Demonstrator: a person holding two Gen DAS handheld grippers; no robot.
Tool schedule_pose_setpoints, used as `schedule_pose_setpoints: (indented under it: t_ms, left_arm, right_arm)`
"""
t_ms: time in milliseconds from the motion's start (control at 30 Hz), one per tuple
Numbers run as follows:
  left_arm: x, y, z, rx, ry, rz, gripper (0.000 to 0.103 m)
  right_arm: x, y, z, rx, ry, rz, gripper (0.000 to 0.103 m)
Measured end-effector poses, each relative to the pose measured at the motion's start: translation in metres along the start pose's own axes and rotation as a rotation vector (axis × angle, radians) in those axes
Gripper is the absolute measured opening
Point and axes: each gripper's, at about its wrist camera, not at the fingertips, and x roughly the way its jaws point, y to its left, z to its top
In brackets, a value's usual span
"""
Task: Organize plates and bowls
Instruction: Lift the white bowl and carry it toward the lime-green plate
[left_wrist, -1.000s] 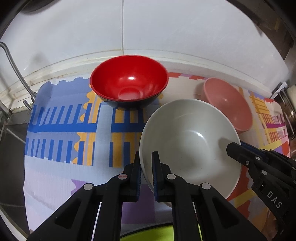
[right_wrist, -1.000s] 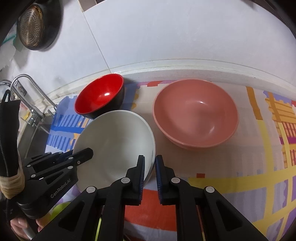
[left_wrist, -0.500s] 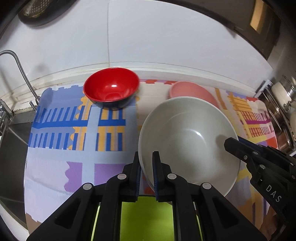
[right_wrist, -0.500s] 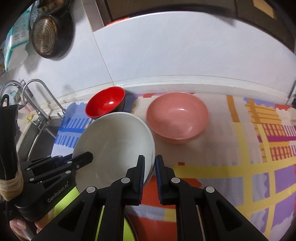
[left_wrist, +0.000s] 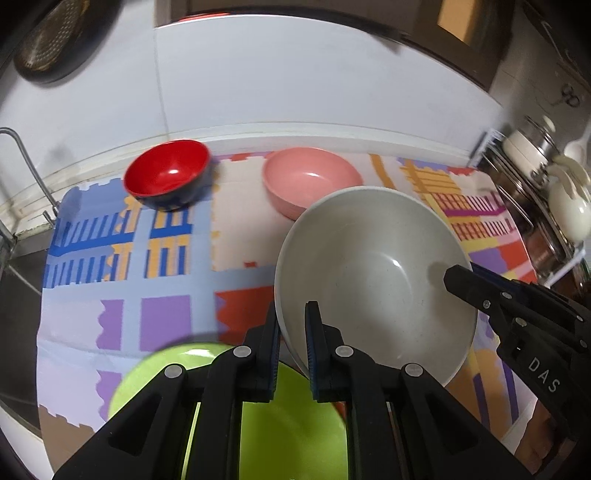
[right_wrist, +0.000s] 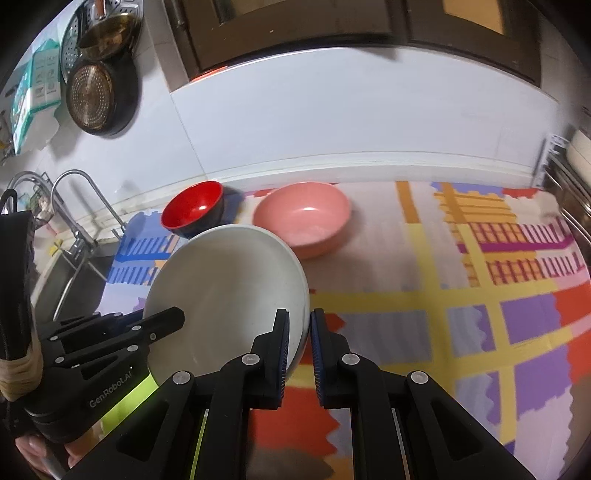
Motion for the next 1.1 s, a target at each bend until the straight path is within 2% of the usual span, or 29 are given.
schedule_pose_setpoints:
  t_ms: [233,467,1100]
  left_arm:
    - [0.004,-0.033,-0.018,0.042,0.038,-0.040,0.015]
    - [0.015,-0.064,-0.036,0.074,0.090,-0.071,0.015]
    - [0.052,-0.103,-0.064,0.130,0.219,-0.087,0.015]
  right_arm:
    - [-0.023,-0.023,-0.020,0.012,-0.005,-0.039,0.013]
    - [-0.033,-0.050,-0.043,0.048,0.032,-0.074,0.013]
    - [-0.026,-0.098,-0.085,0.120,0.132,-0.106,0.014]
